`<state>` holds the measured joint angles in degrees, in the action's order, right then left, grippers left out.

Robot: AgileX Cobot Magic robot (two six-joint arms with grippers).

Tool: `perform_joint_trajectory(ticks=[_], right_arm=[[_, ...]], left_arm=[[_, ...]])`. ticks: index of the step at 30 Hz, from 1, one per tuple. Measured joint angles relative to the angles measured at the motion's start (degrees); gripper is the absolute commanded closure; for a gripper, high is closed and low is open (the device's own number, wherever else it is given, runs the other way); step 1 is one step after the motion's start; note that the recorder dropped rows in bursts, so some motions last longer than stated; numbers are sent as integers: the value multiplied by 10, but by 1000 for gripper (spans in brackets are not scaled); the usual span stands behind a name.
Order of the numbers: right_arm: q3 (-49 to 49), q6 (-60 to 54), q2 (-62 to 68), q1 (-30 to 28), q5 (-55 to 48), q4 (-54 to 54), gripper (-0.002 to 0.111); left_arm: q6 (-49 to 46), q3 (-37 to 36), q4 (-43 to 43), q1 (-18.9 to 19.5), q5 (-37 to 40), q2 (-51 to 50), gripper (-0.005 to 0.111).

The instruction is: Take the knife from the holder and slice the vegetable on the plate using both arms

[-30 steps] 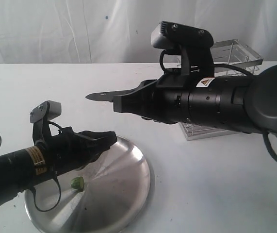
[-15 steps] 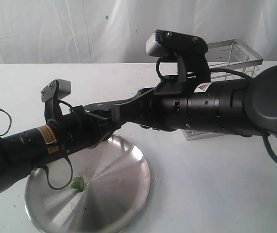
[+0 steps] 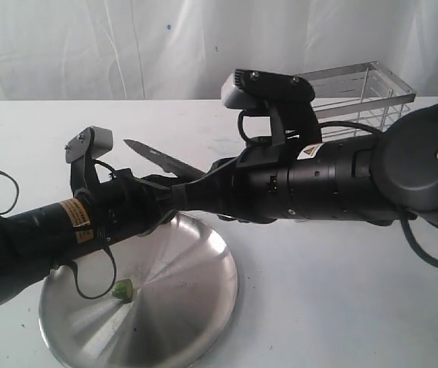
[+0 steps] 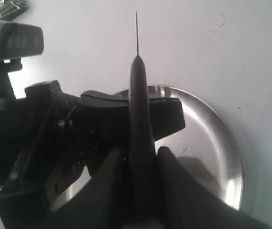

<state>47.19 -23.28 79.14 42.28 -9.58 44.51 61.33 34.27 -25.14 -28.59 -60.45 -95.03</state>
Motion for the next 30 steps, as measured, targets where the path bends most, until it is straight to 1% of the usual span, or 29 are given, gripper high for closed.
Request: perform_joint_trajectory(ticks=[6,13,19,23,27,28,30], right_arm=[[0,0,3,0,-7,0,108],[0,1,40,0,-39,0,108],[0,3,44,0,-44,0,108],[0,3,44,0,-46,0,108],[0,4,44,0,-46,0,108],[0,4,44,0,-47,0,108],[0,4,44,0,-57,0,108]], left_arm=[[-7,0,-5,0,1,0,107],[-14,0,-62,0,10,0,107],[-16,0,-89,0,56,0,107],[-18,0,-89,0,91,0,107],[-34,0,-81,0,94,0,107],[-43,0,-72,0,100,0,107],[-79,0,-21,2,140,0,107]])
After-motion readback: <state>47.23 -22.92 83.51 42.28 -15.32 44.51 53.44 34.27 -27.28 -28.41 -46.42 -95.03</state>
